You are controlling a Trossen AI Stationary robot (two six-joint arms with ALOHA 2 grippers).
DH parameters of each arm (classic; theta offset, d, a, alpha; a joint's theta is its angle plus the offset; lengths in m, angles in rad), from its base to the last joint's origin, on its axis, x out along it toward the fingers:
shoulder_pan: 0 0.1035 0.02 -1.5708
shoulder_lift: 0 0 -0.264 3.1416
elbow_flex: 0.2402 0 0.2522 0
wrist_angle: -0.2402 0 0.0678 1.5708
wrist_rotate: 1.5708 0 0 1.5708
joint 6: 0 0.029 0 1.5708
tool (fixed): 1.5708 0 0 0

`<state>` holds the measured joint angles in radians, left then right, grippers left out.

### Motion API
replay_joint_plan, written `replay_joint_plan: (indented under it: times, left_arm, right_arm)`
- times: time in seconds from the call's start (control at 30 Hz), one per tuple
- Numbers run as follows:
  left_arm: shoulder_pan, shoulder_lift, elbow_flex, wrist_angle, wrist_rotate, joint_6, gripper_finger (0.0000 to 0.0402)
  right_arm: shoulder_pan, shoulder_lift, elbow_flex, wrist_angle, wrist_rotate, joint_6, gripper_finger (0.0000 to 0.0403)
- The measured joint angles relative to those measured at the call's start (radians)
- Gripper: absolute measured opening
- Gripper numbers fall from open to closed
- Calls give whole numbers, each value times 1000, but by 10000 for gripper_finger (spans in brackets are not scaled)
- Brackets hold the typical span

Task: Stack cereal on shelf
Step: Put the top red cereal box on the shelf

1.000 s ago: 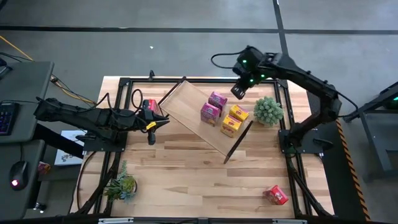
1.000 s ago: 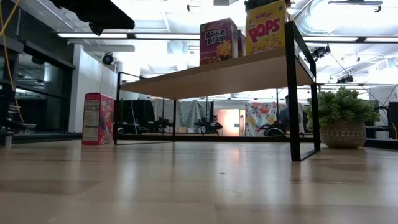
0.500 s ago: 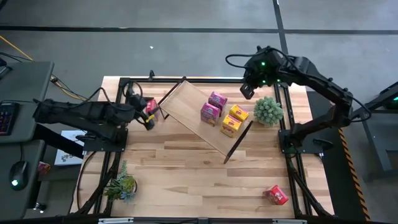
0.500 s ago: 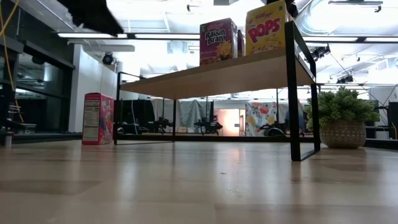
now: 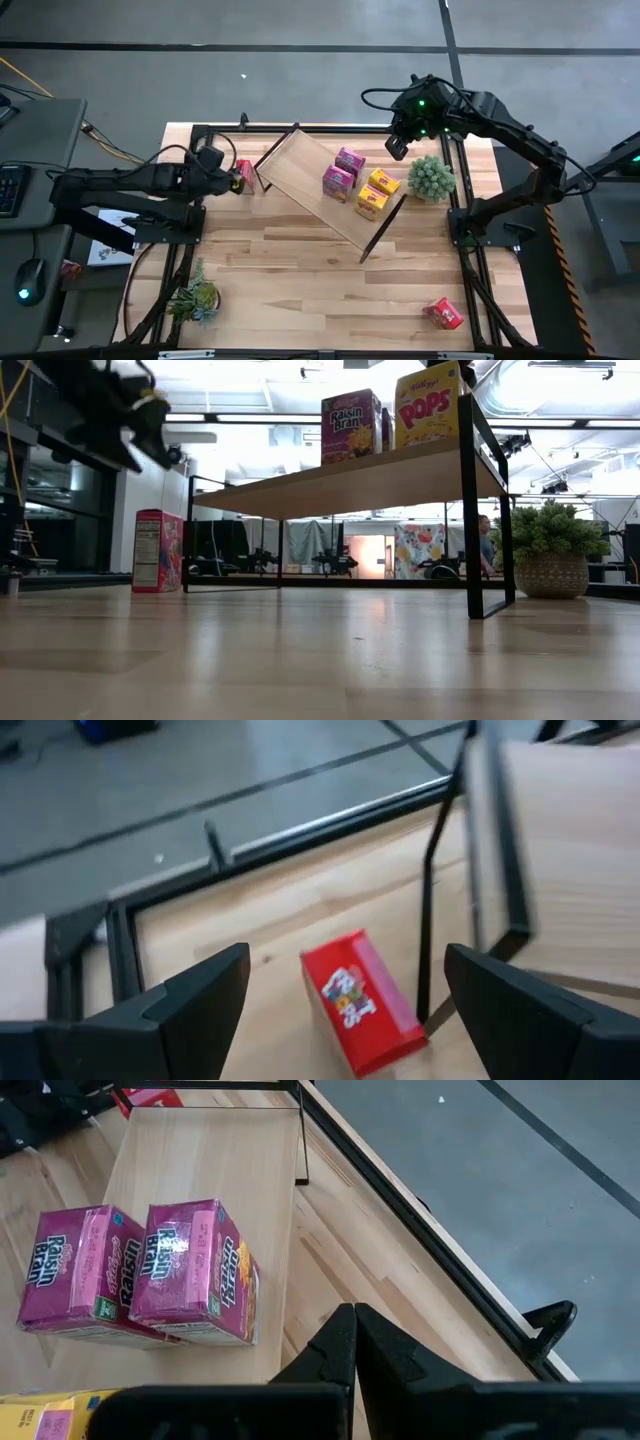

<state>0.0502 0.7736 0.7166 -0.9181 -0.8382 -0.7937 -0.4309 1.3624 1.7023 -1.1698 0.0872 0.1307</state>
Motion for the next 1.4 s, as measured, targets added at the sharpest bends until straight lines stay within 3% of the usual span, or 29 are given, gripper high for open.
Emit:
replay_joint_plan:
  times: [0.1,0.3,0.67,1.4]
  left_arm:
    - [10,0,-75,63,-20,-86,324]
    - [45,3,-169,240,-31,-111,324]
    - [74,58,-231,370,32,-88,324]
    - [74,232,-232,359,-1,-172,324]
  right_arm:
    - [0,0,0,0,0,0,0]
    - [0,0,0,0,0,0,0]
    - [0,0,0,0,0,0,0]
    - [0,0,0,1,0,3,0]
